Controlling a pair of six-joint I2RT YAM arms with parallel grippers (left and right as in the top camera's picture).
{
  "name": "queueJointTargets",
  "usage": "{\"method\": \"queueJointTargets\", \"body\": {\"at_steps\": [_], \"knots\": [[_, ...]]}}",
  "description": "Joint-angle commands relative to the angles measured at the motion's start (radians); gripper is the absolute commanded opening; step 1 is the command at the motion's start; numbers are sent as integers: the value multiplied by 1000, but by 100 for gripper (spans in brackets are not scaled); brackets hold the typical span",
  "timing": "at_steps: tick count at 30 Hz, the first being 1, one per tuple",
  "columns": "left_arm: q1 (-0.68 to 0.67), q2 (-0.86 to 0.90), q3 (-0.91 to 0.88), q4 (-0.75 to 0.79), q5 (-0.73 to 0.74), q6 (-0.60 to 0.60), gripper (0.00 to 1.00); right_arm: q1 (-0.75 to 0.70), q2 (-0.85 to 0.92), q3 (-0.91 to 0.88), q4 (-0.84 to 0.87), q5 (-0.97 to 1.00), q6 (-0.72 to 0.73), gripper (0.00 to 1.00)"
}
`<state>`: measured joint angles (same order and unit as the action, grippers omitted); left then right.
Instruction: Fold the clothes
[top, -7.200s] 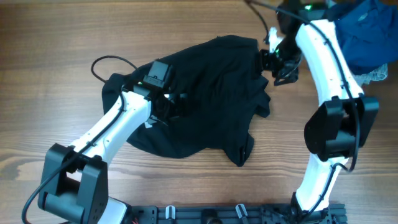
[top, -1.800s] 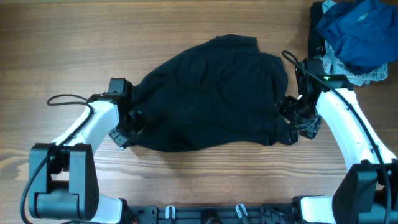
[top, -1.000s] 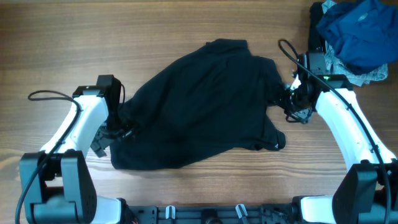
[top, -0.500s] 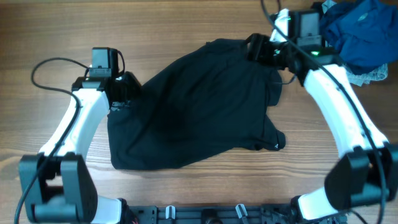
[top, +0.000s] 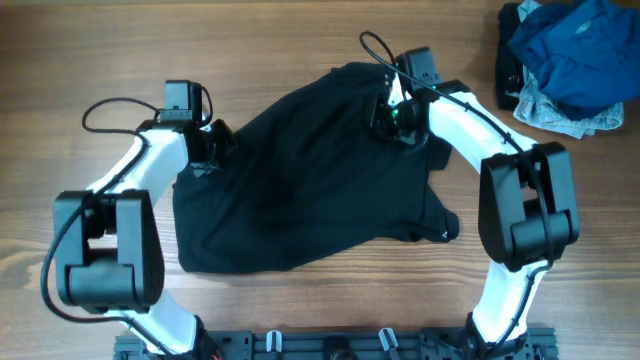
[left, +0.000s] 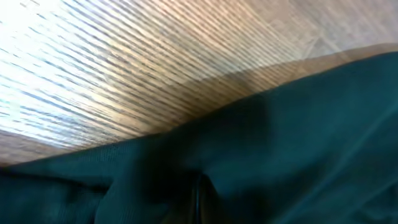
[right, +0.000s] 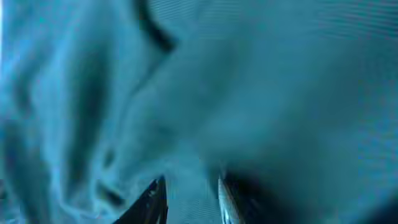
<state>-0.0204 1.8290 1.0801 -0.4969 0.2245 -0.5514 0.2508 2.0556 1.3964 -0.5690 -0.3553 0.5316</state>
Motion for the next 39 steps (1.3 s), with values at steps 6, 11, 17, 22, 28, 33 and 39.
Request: {"method": "queueJointTargets", "body": {"at_steps": [6,11,17,22,28,33,39], "knots": [[1,23,8,39,6,-5,5,-27,16,-24,-244,264,-8,30],[1,23,8,52,6,-5,4,-56,16,-96,-283,290,39,28],[1,23,12,76,6,24,18,-143,16,-127,-420,437,106,25],[1,23,61,75,3,25,54,-170,13,-106,-441,479,92,51],[17,23,70,-23,-58,24,83,-170,-24,5,-436,273,-89,100],[106,23,70,-101,-14,106,89,-170,-38,14,-438,156,-159,100],[121,34,70,-140,80,156,92,-170,-38,13,-437,143,-165,100]]}}
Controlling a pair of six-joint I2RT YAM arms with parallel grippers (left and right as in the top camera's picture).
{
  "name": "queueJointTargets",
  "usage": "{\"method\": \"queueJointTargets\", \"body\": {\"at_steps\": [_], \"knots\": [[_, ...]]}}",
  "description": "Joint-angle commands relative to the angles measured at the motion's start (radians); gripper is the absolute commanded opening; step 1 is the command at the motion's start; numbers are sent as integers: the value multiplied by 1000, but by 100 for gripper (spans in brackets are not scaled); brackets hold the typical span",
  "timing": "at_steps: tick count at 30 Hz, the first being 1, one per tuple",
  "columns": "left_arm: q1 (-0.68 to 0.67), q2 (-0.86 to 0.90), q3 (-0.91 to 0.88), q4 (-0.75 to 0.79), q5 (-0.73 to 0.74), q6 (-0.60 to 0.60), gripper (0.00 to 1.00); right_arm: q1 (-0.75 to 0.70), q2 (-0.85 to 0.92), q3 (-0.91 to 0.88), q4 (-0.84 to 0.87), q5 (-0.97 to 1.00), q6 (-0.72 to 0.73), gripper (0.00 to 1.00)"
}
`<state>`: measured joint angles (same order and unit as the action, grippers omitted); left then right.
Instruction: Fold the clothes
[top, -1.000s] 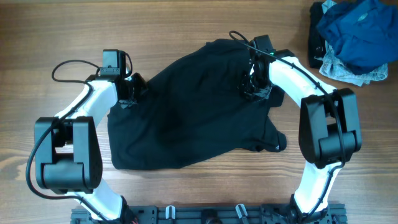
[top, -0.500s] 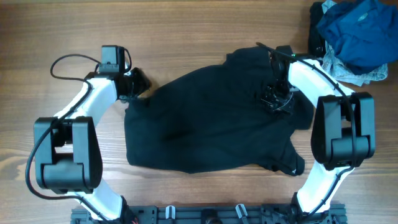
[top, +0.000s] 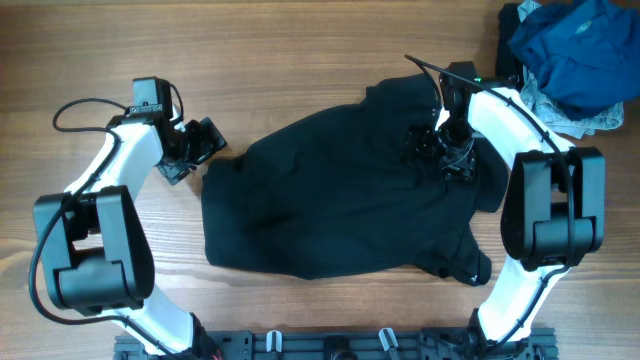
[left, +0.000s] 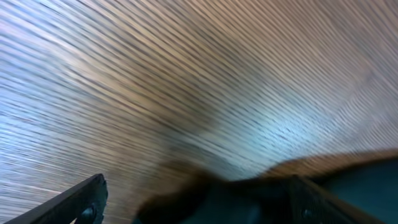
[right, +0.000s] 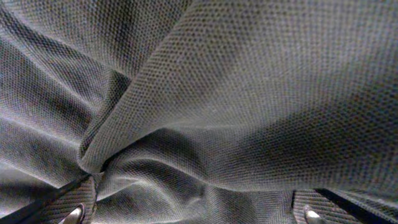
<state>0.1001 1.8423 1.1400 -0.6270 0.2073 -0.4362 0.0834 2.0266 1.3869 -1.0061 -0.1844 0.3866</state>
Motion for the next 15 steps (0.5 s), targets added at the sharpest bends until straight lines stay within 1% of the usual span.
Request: {"method": "queueJointTargets", "body": {"at_steps": [1,5,7,8,9,10,11,12,13,15], "knots": [[0,40,10,-17,127,41,92,-2,-9,23,1,-34,-21,99],[-5,106,10,-21,213,68,92,-2,-9,23,3,-42,-21,99],[-6,132,10,-17,231,68,88,-2,-9,23,4,-42,-21,99],[-6,133,10,-16,247,76,84,-2,-9,23,7,-42,-21,99],[-6,133,10,-17,276,90,79,-2,-9,23,11,-42,-21,100],[-6,133,10,-17,294,90,71,-2,-9,23,14,-43,-21,99],[-7,133,10,-18,308,89,58,-2,-9,23,20,-56,-21,100],[-12,133,10,-18,333,90,47,-2,-9,23,26,-71,-21,99],[-18,133,10,-17,348,90,41,-2,-9,23,30,-82,-21,100],[-36,133,10,-14,353,90,24,-2,-9,23,34,-87,-21,99]]}}
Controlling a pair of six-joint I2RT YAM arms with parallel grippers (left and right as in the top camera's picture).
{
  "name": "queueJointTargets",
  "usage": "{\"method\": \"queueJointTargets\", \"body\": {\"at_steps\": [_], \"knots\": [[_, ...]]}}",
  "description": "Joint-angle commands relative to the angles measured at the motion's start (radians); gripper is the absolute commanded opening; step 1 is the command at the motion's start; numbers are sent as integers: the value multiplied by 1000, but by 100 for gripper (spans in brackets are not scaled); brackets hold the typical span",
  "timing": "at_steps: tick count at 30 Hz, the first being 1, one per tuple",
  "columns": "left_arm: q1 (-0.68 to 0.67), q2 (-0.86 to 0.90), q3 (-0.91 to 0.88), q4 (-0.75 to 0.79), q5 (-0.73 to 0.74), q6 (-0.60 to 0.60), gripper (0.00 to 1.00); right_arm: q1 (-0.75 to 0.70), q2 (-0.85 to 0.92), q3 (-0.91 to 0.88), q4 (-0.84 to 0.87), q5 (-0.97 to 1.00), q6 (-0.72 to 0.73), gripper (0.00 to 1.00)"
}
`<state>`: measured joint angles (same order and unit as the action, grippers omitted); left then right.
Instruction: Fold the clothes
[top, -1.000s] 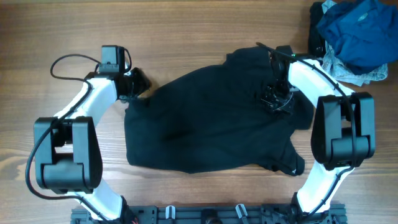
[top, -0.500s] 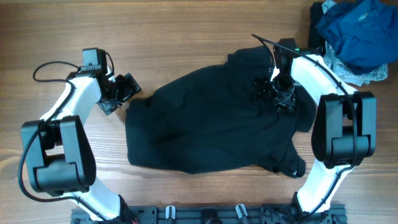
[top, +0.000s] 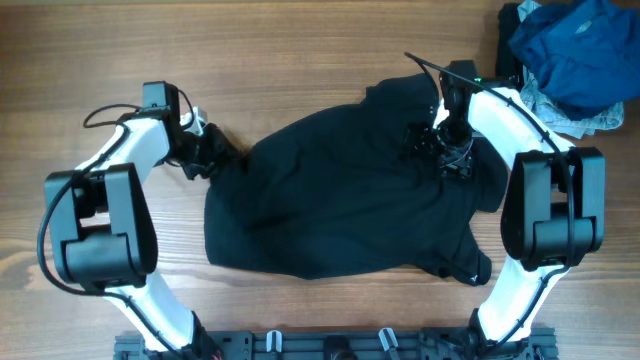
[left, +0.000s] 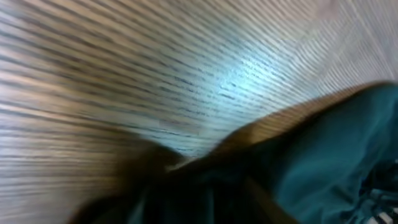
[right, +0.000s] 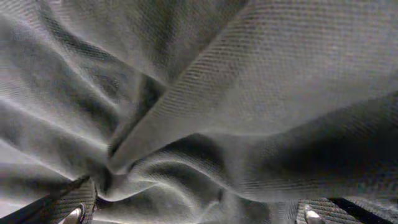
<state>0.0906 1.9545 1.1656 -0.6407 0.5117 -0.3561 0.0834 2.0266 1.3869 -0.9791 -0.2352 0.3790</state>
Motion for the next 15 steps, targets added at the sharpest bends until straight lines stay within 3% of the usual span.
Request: {"method": "queueJointTargets", "body": {"at_steps": [1,2,7,15], "knots": [[-32,21,-15,8,49,10,10,-2,-9,23,7,-36,-13,99],[-33,20,-15,28,49,9,4,-2,-9,23,8,-40,-13,99],[15,-15,92,41,12,3,4,-2,-9,23,59,-132,-46,92],[91,-61,175,-34,-404,-48,4,12,-9,19,51,-58,-35,92]]}}
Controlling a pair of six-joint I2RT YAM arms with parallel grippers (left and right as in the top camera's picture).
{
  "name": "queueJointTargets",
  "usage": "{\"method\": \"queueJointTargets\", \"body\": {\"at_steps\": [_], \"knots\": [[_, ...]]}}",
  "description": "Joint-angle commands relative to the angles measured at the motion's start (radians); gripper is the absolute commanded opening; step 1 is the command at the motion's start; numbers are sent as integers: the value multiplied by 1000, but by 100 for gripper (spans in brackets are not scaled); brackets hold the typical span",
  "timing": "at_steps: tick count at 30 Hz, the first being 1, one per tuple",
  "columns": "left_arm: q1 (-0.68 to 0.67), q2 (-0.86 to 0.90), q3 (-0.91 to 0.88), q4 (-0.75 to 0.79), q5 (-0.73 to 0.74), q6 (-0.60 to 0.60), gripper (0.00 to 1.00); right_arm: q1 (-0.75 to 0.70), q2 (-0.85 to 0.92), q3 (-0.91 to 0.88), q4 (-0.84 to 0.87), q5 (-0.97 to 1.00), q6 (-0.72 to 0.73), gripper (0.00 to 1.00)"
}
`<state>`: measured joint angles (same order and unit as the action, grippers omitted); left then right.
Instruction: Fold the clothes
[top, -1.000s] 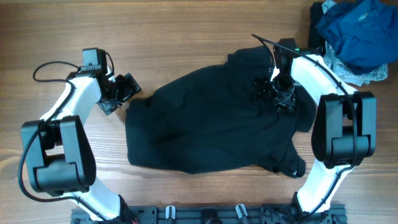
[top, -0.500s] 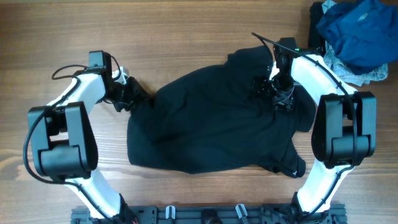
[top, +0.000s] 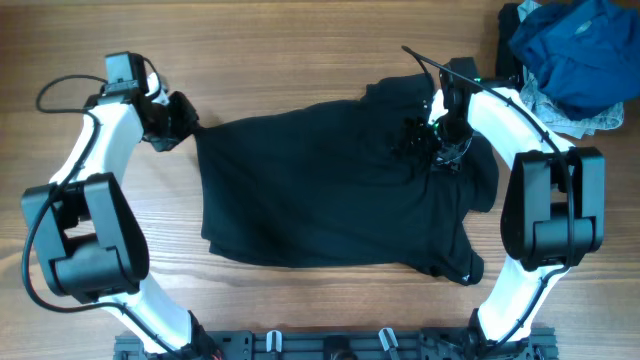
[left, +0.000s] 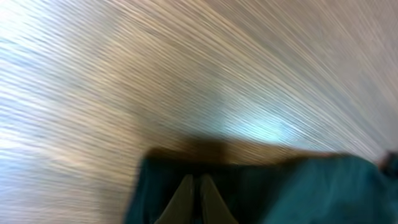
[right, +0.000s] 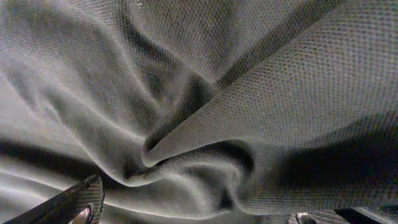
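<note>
A black shirt (top: 330, 195) lies spread across the middle of the wooden table (top: 300, 40). My left gripper (top: 183, 118) is at the shirt's upper left corner. In the left wrist view its fingers (left: 194, 190) are pressed together on dark cloth. My right gripper (top: 432, 140) is over the bunched upper right part of the shirt. In the right wrist view it (right: 193, 214) stands wide open, with folds of cloth (right: 205, 124) between and beyond the fingers (right: 84, 202).
A pile of other clothes, with a blue garment (top: 570, 50) on top, lies at the table's back right corner. The rail of the arm bases (top: 340, 345) runs along the front edge.
My left gripper has moved up and to the left with the shirt's corner in it. The shirt's left part now lies stretched out wider. The right gripper stays open at the same spot.
At first both grippers were shut on the shirt, which lay further left. Then the shirt lay further right with both grippers open, the left one off the cloth. Then the left gripper was at the shirt's left corner, and now it holds that corner, drawn outward.
</note>
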<state>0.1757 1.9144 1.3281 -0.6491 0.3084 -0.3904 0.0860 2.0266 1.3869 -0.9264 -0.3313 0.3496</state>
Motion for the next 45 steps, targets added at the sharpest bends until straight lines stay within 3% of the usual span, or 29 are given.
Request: {"method": "queueJointTargets", "body": {"at_steps": [1,5,6,7,8,10,14,17,19,21,23,24,28,33,45], "knots": [[6,-23,12,-40,-271,-14,6,9,-9,19,-2,47,-6,92],[6,-30,12,-90,-513,-101,10,9,-9,19,-2,47,-5,92],[6,-30,12,-96,-515,-100,34,9,-9,19,-2,47,-5,95],[5,-30,12,-104,-514,-92,82,9,-9,19,-1,47,-6,100],[3,-31,12,-113,-507,-89,94,9,-9,19,-2,46,-6,99],[-3,-40,12,-142,-491,-89,100,9,-9,19,-1,46,-6,99],[-35,-122,12,-243,-363,-89,100,9,-11,47,-6,42,-5,98],[-97,-196,12,-357,-278,-94,99,13,-19,180,-40,2,-18,96],[-151,-214,12,-422,-279,-116,98,23,-19,271,-39,-39,-62,87],[-220,-212,11,-478,-279,-138,89,34,-19,362,-14,-40,-60,64],[-299,-211,-28,-493,-244,-154,42,34,-19,383,77,-35,-27,45],[-327,-211,-51,-493,-232,-158,32,34,-16,383,103,-24,-3,37],[-404,-211,-168,-478,-219,-222,6,34,17,383,186,-1,3,25],[-425,-211,-338,-359,-166,-251,4,34,128,383,233,90,20,14],[-425,-211,-377,-330,-133,-251,4,34,310,383,288,122,21,13]]}}
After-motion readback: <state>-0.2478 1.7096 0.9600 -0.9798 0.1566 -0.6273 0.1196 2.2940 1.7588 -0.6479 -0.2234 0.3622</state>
